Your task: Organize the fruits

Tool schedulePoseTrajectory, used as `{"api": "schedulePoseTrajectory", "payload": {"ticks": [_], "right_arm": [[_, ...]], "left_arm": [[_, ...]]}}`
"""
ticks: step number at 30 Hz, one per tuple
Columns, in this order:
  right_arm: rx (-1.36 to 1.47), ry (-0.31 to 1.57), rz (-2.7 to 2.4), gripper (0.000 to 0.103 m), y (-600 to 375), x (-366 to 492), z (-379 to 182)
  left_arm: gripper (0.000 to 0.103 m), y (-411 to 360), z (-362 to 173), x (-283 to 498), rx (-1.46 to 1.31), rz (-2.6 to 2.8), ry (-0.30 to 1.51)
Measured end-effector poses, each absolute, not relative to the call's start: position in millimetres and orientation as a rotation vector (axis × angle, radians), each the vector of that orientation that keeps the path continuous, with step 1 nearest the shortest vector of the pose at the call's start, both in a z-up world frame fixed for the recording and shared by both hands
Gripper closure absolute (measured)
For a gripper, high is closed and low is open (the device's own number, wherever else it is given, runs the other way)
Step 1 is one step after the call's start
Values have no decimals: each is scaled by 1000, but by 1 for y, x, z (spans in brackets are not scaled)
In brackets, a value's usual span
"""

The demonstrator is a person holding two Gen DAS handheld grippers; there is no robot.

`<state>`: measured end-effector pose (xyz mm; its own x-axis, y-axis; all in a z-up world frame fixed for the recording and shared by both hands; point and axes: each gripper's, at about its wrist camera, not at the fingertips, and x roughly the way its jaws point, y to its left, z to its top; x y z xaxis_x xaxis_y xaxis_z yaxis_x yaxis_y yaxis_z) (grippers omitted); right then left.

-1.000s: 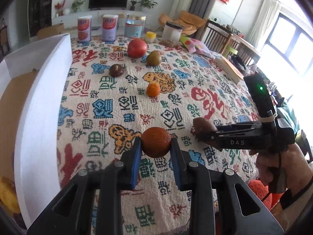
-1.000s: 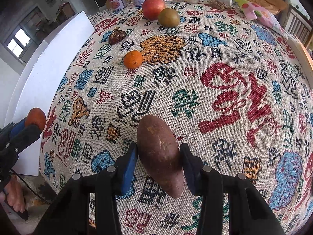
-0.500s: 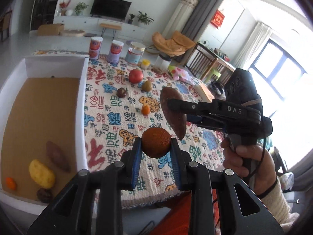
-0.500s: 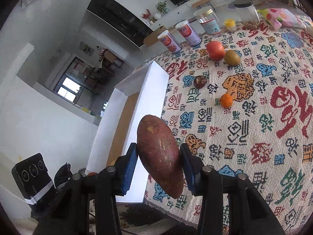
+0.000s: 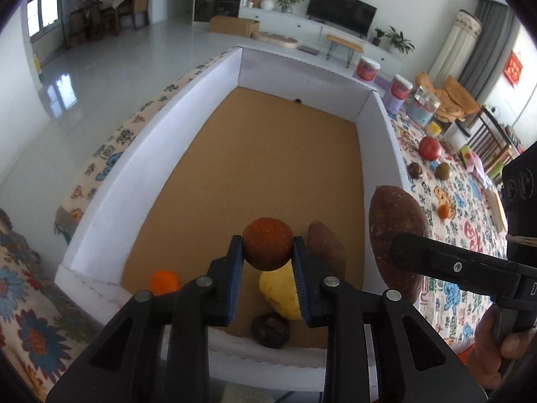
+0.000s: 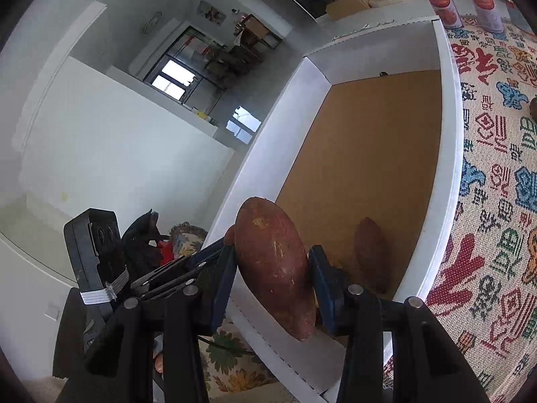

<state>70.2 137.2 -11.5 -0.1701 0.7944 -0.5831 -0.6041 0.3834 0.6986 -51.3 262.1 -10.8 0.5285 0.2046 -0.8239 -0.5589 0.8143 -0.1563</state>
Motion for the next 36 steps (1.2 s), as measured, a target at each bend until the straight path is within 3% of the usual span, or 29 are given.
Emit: {"api": "schedulePoseTrajectory", "payload": {"ticks": [4, 6, 7, 8, 9, 11, 16, 17, 21, 25, 36], "right_arm": [[135, 1215, 1223, 56, 152, 66, -28], [162, 1200, 1229, 50, 149, 69, -27], [180, 1190, 1230, 41, 143, 71, -25], [196, 1164, 1228, 40, 135, 74, -20], [207, 1127, 1226, 39, 125, 75, -13], [201, 1048, 1205, 34, 98, 80, 3], [115, 868, 1007, 3, 11, 107, 25], [74, 844, 938, 1, -8, 114, 22], [-77, 867, 645, 0, -81, 156, -20], [-130, 911, 459, 0, -147, 195, -62], [-194, 899, 357, 1, -175, 244, -118]], "left_arm": [[67, 261, -23, -45, -400, 522, 935], [36, 259, -23, -43, -385, 545, 929], [28, 257, -19, -43, -377, 560, 916], [16, 254, -14, -42, -363, 574, 893], [13, 250, -6, -41, -345, 577, 863], [12, 236, 7, -34, -313, 562, 819], [9, 166, 35, -5, -257, 392, 743], [8, 146, 38, 2, -250, 335, 740], [5, 58, 24, 49, -211, 98, 778], [5, -6, -29, 111, -172, -3, 891], [5, -5, -127, 187, -142, 196, 936]]}}
